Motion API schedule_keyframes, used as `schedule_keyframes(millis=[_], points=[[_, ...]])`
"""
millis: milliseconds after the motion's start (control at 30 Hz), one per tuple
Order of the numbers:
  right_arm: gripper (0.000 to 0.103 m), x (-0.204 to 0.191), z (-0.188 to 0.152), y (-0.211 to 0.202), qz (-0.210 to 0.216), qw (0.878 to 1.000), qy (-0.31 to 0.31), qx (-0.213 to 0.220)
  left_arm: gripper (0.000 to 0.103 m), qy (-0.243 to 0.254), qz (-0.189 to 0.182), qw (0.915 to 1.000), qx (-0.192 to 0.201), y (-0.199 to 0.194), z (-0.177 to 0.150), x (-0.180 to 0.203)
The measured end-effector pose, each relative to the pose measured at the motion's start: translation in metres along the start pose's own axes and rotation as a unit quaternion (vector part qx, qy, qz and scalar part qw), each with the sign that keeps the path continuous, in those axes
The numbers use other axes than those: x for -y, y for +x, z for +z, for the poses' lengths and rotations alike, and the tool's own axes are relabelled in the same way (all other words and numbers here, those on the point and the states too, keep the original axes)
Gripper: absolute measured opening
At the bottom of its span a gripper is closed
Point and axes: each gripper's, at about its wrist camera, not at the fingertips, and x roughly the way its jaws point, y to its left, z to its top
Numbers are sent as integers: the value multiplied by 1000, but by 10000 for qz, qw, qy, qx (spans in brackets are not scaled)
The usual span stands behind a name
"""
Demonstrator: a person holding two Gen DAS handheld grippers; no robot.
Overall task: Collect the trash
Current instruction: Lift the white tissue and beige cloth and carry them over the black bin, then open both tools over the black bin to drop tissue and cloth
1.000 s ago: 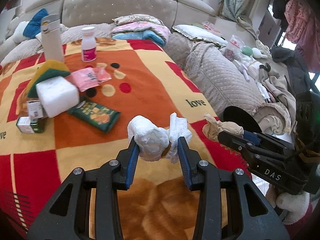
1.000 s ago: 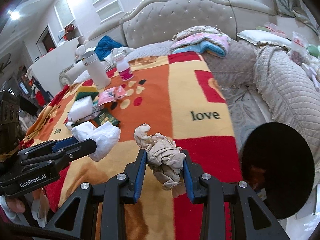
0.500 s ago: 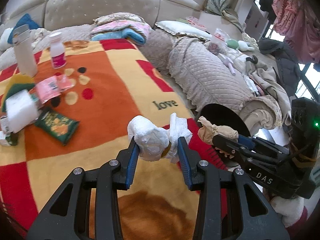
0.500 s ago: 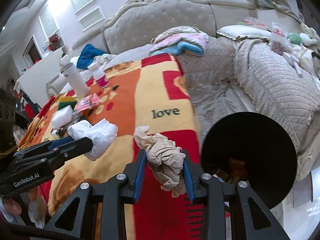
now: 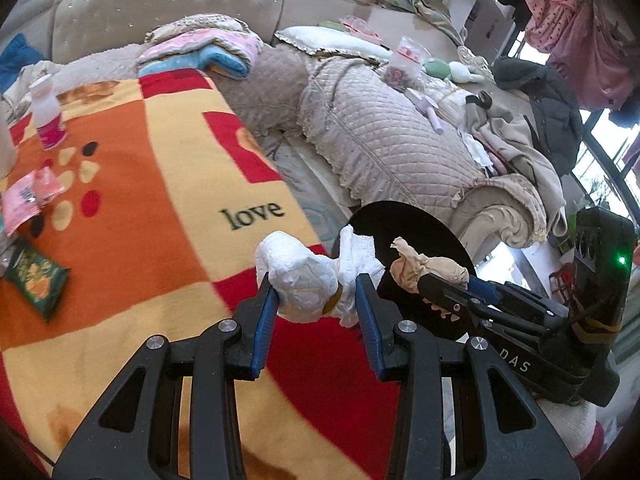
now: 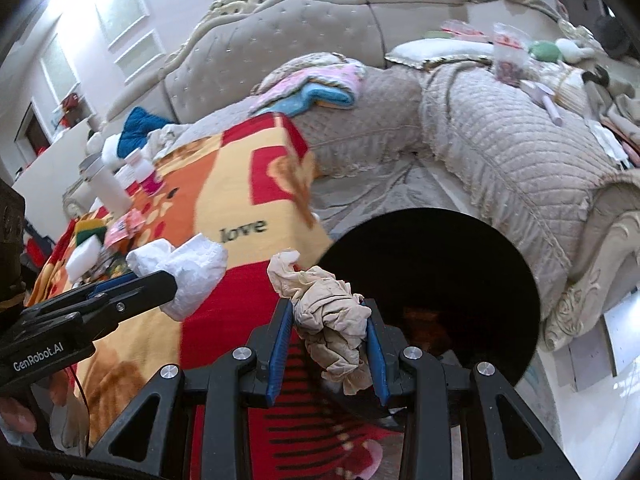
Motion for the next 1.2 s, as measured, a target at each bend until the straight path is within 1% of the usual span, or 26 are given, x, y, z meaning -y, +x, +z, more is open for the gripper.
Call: schedule_keyframes(millis=[233,433,733,967,1200], points=[[33,29,0,2,-170,9995,272,-24,36,53,-203,9997,-159,24,6,18],[33,44,-2,8,-274,9988,389,-73,37,58,-320,9991,-286,40,7,28],[33,67,-6,10,-476,9974,517,-127,37,37,-422,9983,-398,60,8,34],[33,79,-7,10,-537,9964,645,-141,37,69,-426,9979,-483,68,8,37],[33,82,-8,12,-540,9961,677,-145,38,61,-535,9972,-516,74,11,40]])
